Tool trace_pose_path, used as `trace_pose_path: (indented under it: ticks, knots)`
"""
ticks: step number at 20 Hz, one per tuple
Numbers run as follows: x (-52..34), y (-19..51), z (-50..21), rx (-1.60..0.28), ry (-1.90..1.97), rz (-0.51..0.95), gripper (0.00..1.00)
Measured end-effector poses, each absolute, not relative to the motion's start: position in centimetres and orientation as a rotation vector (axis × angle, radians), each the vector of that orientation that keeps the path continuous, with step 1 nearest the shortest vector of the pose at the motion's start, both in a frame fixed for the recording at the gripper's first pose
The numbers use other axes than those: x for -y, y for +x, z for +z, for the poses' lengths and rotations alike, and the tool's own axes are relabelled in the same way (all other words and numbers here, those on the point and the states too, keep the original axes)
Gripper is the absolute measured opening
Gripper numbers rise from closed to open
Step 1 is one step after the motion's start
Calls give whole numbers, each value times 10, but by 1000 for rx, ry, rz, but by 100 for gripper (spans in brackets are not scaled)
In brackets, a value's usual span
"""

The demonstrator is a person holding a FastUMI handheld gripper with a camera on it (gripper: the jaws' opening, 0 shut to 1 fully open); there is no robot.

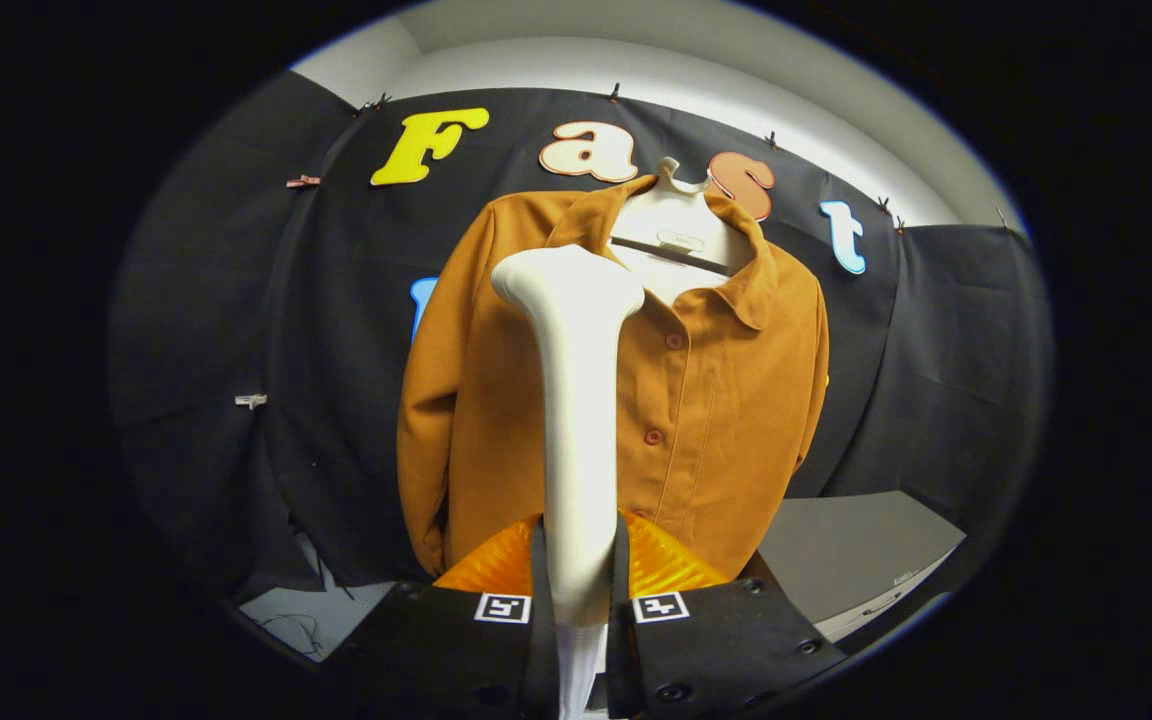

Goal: Iron the clothes twice with a garment steamer, once on the left side and once on the right side.

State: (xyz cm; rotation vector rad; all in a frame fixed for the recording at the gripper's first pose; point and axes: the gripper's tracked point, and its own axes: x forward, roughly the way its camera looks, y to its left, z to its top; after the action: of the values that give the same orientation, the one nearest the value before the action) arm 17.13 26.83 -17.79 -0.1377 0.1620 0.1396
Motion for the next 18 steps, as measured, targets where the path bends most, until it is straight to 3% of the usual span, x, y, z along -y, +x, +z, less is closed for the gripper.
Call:
trace_pose_path:
  ticks: [18]
  knots:
    - [-249,175,-303,-370,-201,114,22]
